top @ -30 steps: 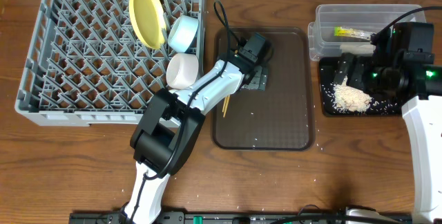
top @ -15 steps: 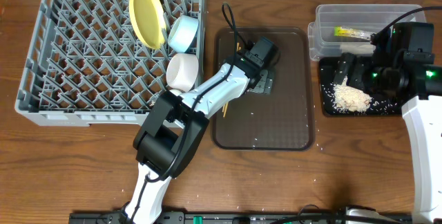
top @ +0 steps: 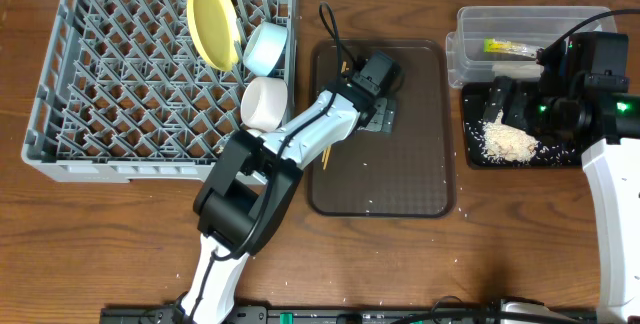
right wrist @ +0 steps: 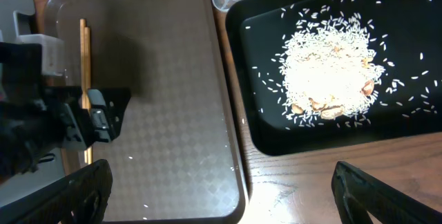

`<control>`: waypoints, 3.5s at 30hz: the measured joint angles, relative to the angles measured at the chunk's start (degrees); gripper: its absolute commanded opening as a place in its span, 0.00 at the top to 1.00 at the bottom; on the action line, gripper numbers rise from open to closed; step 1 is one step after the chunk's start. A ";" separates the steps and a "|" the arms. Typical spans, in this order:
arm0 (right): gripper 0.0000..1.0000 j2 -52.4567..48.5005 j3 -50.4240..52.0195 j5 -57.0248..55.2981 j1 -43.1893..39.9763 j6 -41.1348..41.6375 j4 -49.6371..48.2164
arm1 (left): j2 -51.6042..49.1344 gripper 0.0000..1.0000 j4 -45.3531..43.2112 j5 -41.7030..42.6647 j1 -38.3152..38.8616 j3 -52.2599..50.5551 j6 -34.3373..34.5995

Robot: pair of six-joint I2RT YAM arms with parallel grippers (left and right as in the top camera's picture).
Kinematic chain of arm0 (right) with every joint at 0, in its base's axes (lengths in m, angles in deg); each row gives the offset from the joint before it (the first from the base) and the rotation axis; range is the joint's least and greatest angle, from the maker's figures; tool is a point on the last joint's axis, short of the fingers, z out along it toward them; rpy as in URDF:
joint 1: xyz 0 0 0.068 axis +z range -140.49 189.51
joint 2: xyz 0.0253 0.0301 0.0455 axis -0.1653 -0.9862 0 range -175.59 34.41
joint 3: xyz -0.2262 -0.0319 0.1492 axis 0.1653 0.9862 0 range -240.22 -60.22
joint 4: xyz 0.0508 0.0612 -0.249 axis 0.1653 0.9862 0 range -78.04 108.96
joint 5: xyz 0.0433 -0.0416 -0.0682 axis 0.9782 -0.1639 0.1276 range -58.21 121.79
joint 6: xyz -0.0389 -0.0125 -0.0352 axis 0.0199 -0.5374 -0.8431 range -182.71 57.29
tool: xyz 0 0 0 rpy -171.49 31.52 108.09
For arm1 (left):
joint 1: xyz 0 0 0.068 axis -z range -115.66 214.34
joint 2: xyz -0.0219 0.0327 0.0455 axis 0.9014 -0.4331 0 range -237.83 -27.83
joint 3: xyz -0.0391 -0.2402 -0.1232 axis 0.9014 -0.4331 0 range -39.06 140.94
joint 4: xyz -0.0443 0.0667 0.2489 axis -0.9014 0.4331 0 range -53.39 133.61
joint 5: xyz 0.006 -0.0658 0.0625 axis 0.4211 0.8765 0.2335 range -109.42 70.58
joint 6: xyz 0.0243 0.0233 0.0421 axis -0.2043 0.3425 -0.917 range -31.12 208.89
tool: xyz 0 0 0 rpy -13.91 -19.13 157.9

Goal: Sort waste into correct bins and load items into the dishwasher
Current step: 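Lower the left gripper and close it on the wooden chopsticks, then carry the held chopstick with the left gripper into the dish rack, then return the left gripper to the tray and grasp the remaining chopstick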

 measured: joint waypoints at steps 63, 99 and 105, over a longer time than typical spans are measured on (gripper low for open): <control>0.01 -0.02 0.00 0.00 0.00 0.00 0.00 | 24.79 0.92 25.86 -12.66 -27.04 -2.43 -13.33; 0.01 -0.02 0.00 0.00 0.00 0.00 0.02 | 22.56 0.30 17.81 2.34 -4.42 -2.91 -7.72; 0.01 -0.02 0.00 -0.02 0.00 0.00 0.00 | 14.29 0.31 12.09 2.89 -2.71 -2.82 -4.52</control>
